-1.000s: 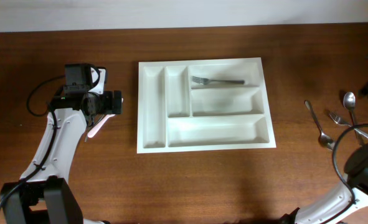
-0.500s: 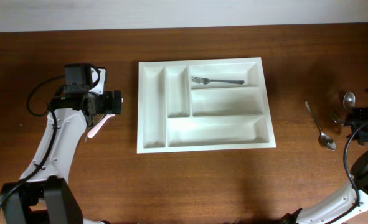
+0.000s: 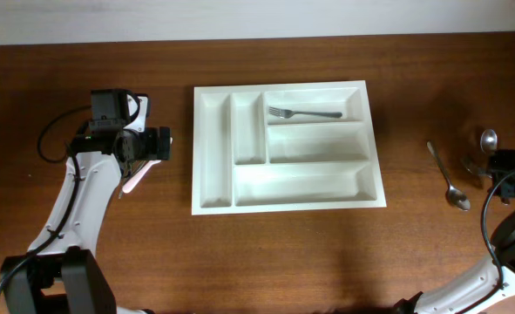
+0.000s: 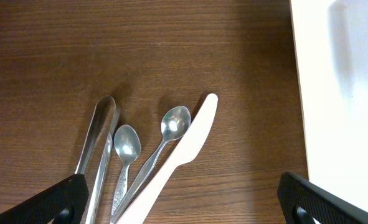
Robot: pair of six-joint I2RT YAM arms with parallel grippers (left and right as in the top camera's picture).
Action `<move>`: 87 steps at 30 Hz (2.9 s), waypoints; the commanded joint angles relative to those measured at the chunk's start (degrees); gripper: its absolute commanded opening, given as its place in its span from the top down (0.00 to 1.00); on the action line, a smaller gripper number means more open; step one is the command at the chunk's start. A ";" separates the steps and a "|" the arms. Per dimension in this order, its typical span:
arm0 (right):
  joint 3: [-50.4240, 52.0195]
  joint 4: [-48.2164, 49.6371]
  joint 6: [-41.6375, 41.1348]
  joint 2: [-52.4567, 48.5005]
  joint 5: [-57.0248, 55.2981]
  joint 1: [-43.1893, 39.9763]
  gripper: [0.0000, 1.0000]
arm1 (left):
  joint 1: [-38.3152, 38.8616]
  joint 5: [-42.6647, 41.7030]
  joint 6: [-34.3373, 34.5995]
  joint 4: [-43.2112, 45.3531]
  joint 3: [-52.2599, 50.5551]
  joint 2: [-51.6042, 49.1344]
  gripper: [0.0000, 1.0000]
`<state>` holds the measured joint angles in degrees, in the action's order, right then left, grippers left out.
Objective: Pack container
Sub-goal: 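Return the right gripper to the cutlery and grasp a second fork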
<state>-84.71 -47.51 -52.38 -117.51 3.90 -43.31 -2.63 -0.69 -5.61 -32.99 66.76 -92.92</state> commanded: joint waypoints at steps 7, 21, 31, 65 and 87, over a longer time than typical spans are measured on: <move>0.28 1.29 -2.82 -2.43 -4.57 0.17 0.54 | 0.24 -0.46 -0.50 0.13 1.09 -0.61 0.01; 0.28 1.42 -4.02 -5.79 -4.42 0.15 0.58 | 0.24 -0.44 -0.50 0.13 1.09 -0.61 0.01; -2.97 4.44 6.38 -4.28 8.55 0.22 0.59 | 0.24 -0.46 -0.50 0.13 1.09 -0.61 0.01; -13.31 -2.71 4.87 -9.77 -1.88 -0.81 0.46 | 0.24 -0.46 -0.50 0.13 1.09 -0.61 0.01; -13.25 -0.81 4.96 -10.78 -4.83 -3.21 0.46 | 0.24 -0.44 -0.50 0.13 1.09 -0.61 0.01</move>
<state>-97.71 -48.99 -46.76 -127.70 1.15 -46.06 -2.63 -0.69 -5.61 -32.99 66.76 -92.92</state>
